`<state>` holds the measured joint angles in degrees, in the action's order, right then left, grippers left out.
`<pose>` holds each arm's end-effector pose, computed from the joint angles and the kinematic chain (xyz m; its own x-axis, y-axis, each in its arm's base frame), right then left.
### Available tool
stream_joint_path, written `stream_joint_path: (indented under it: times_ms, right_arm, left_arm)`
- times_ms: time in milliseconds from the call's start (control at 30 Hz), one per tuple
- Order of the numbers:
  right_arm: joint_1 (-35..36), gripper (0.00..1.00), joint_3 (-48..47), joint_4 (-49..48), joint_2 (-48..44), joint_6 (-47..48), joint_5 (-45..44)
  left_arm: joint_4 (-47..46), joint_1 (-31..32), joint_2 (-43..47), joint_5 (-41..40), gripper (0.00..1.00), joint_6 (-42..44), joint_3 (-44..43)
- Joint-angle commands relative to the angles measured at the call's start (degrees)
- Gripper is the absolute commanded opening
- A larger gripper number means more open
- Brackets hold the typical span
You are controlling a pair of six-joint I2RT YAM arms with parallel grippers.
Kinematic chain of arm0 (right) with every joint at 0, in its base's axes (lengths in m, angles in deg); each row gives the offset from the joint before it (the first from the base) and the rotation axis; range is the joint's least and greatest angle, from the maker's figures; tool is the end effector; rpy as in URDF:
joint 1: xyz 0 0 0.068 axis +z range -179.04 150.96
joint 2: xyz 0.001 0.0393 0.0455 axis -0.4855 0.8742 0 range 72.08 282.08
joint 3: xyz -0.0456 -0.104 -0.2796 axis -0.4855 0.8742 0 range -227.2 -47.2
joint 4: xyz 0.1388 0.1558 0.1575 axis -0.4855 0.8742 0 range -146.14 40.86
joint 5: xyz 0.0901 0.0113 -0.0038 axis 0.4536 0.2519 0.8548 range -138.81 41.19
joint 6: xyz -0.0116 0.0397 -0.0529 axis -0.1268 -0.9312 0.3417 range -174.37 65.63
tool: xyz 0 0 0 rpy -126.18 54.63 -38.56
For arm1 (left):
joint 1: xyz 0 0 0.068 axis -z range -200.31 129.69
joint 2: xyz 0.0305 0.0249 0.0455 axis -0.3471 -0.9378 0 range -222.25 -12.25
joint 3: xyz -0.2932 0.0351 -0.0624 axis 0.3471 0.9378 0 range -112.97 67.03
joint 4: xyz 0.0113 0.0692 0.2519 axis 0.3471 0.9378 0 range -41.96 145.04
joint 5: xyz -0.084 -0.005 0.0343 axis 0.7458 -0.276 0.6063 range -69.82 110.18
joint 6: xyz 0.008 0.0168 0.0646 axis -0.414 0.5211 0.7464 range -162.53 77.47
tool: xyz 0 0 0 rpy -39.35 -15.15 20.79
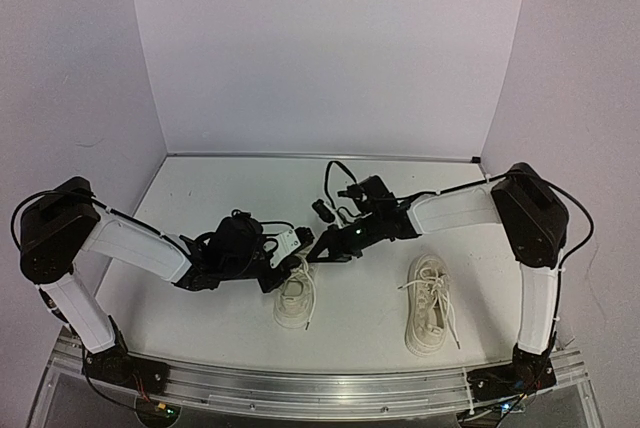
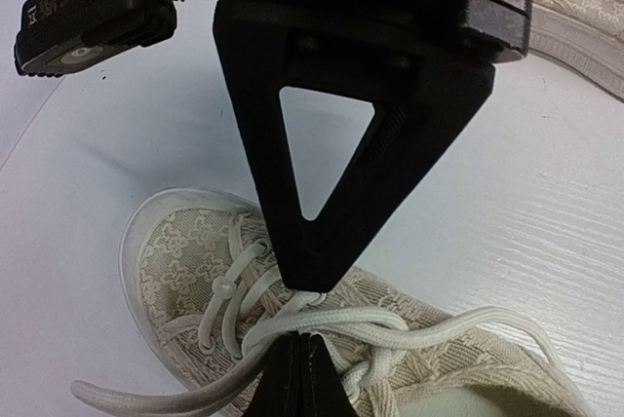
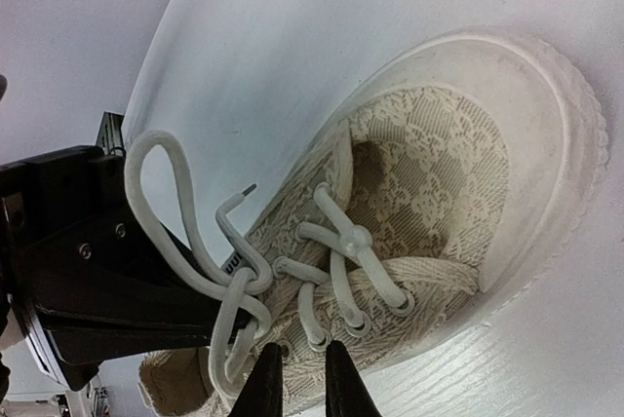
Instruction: Tie the shoes
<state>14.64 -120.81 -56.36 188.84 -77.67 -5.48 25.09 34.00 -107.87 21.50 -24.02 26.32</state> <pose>0.3033 0.3407 0.1752 -0.7949 -0.3612 -0.4876 -0.6003 0.3504 0.7190 0.2015 -0.2825 0.1724 -0.0313 0.5878 -0.8084 0.8788 0.4015 0.2578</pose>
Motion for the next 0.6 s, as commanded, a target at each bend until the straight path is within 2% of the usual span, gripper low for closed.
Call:
stream_joint_path:
  times_ms: [0,567]
  right_arm:
    - [0.9,0.14,-2.6,-1.3,0.9,1.0,2.0]
    - [1.9,0.19,-2.9,-2.0,0.8,0.5,4.9]
  left_arm:
    - [0.6,-0.1,0.1,-0.5,0.00,1.2,-1.2]
    - [0.8,-0.2,-0.3,-0.2,0.00,1.5,-1.6]
